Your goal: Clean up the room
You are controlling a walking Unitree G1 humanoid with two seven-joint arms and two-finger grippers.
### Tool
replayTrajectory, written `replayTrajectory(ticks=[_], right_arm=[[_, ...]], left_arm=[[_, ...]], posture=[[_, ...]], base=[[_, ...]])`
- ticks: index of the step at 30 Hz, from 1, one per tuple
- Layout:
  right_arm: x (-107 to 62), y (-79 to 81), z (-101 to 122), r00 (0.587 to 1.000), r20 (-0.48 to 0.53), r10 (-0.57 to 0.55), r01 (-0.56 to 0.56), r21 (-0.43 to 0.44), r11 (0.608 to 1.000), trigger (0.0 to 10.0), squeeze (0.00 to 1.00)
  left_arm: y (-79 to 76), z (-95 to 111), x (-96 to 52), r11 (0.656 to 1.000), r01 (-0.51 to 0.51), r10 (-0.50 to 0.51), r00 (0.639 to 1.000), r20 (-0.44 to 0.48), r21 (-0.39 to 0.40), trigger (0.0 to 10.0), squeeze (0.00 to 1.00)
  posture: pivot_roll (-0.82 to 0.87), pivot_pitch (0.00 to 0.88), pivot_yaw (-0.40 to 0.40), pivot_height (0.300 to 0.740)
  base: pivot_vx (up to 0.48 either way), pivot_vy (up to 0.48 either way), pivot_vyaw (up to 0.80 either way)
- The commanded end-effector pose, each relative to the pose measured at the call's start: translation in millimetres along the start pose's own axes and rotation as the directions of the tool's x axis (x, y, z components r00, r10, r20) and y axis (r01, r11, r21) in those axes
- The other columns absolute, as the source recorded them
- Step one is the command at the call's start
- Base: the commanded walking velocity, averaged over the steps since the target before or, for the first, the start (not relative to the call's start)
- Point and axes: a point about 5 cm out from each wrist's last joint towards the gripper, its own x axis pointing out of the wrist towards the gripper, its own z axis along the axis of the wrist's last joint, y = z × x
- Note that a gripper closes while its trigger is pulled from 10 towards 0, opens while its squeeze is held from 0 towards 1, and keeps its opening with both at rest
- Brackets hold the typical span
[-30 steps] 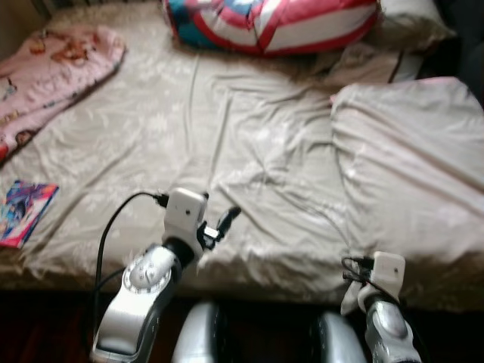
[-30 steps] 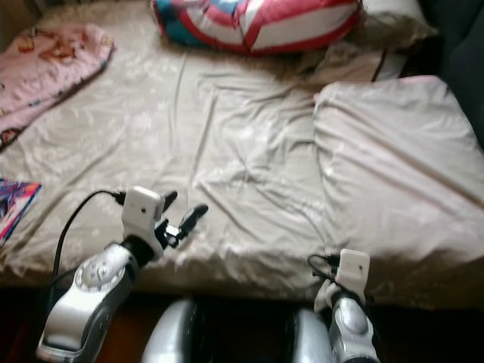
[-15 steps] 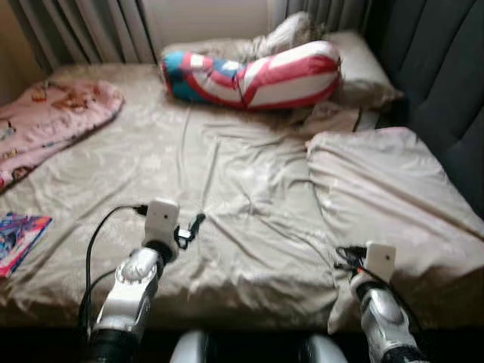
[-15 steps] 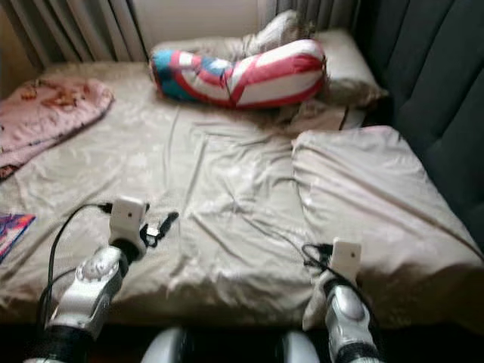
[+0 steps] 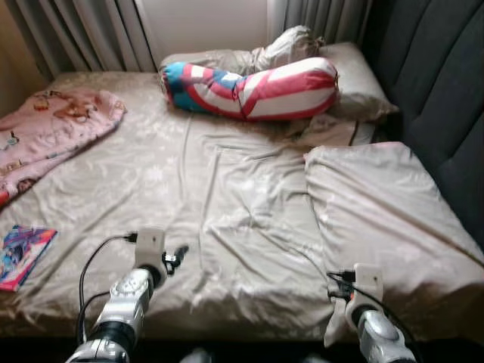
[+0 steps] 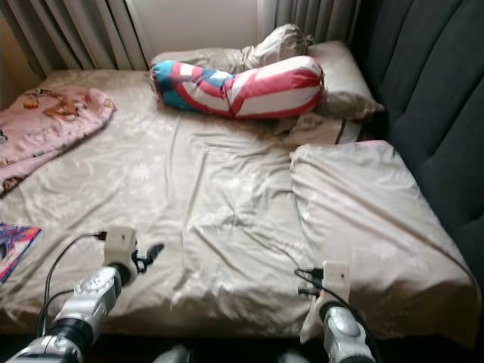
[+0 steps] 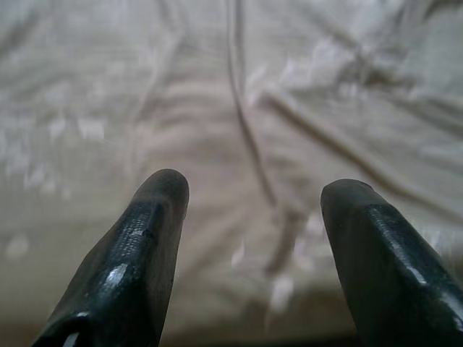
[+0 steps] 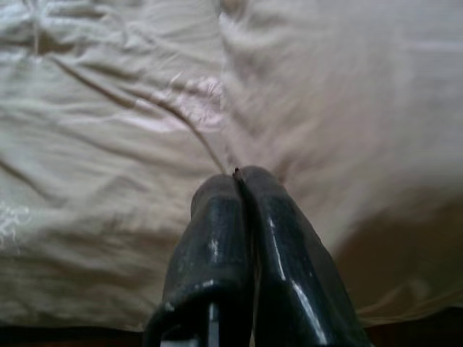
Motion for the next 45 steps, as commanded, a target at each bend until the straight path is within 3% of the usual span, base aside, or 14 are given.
replayTrajectory(ticks=[1,2,9,12,16,18,23,27,28,34,37,45], right_arm=[[-1.8,-3.0,-7,0.999,-0.035,-0.02,0.021,0.009,1.0,10.0,0.0],[-2.7,-2.6,-11,0.999,-0.048,-0.021,0.022,0.023,0.999,10.0,0.0],[-12.2,-3.4,-41,0.987,-0.153,-0.052,0.056,0.021,0.998,10.0,0.0],[-16.2,-2.5,-52,0.979,-0.191,-0.066,0.073,0.033,0.997,10.0,0.0],[-24.6,-4.1,-70,0.969,-0.241,-0.048,0.041,-0.033,0.999,10.0,0.0],[-28.9,-10.0,-76,0.966,-0.254,-0.054,0.052,-0.015,0.999,10.0,0.0],[-34.8,-22.9,-84,0.952,-0.294,-0.089,0.085,-0.025,0.996,10.0,0.0],[-34.1,-22.1,-83,0.952,-0.296,-0.075,0.072,-0.023,0.997,10.0,0.03],[-31.7,-18.5,-80,0.956,-0.288,-0.057,0.05,-0.03,0.998,10.0,1.0],[-32.1,-15.5,-81,0.959,-0.281,-0.036,0.025,-0.043,0.999,10.0,1.0],[-32.1,-3.1,-85,0.953,-0.301,-0.003,-0.016,-0.063,0.998,10.0,1.0],[-34.4,-3.3,-89,0.949,-0.315,-0.005,-0.017,-0.068,0.998,10.0,1.0]], left_arm=[[-1.4,-13,-2.2,1.0,-0.004,0.004,0.999,-0.052,0.008,10.0,0.0],[-3.4,-35,-7.5,1.0,-0.021,0.019,0.991,-0.135,-0.008,10.0,0.0],[-3.3,-86,-27.4,0.99,-0.138,0.123,0.94,-0.318,-0.028,10.0,0.0],[-11.9,-93,-29.3,0.995,-0.098,0.091,0.936,-0.341,-0.004,10.0,0.0],[-19.0,-93,-28.0,0.997,-0.079,0.071,0.936,-0.345,-0.007,10.0,0.0],[-22.7,-92,-26.3,0.998,-0.066,0.066,0.937,-0.344,0.01,10.0,0.0],[-31.1,-93,-25.0,0.998,-0.062,0.059,0.935,-0.35,0.003,10.0,0.0],[-34.2,-93,-24.6,0.998,-0.069,0.06,0.934,-0.353,-0.011,10.0,0.0],[-34.9,-94,-24.8,0.997,-0.071,0.061,0.933,-0.355,-0.017,10.0,0.0],[-34.4,-93,-24.2,0.998,-0.06,0.057,0.931,-0.359,0.003,10.0,0.0],[-33.1,-96,-26.0,0.998,-0.055,0.056,0.929,-0.366,0.013,10.0,0.0],[-31.5,-97,-27.0,0.999,-0.043,0.047,0.929,-0.368,0.019,10.0,0.0]], posture=[[-0.06,0.0,-0.011,0.74],[-0.06,0.0,-0.014,0.74],[-0.08,0.0,0.002,0.74],[-0.1,0.0,0.017,0.74],[-0.12,0.0,0.024,0.74],[-0.12,0.0,0.025,0.74],[-0.09,0.0,-0.006,0.74],[-0.07,0.0,-0.025,0.74],[-0.07,0.0,-0.027,0.74],[-0.08,0.0,-0.014,0.74],[-0.08,0.0,-0.012,0.74],[-0.1,0.0,0.001,0.74]], base=[[0.0,0.0,0.0],[0.0,0.0,0.0],[0.0,0.0,0.0],[0.0,0.0,0.0],[0.0,0.0,0.0],[0.0,0.0,0.0],[0.0,0.0,0.0],[0.0,0.0,0.0],[0.0,0.0,0.0],[0.0,0.0,0.0],[0.0,0.0,0.0],[0.0,0.0,0.0]])
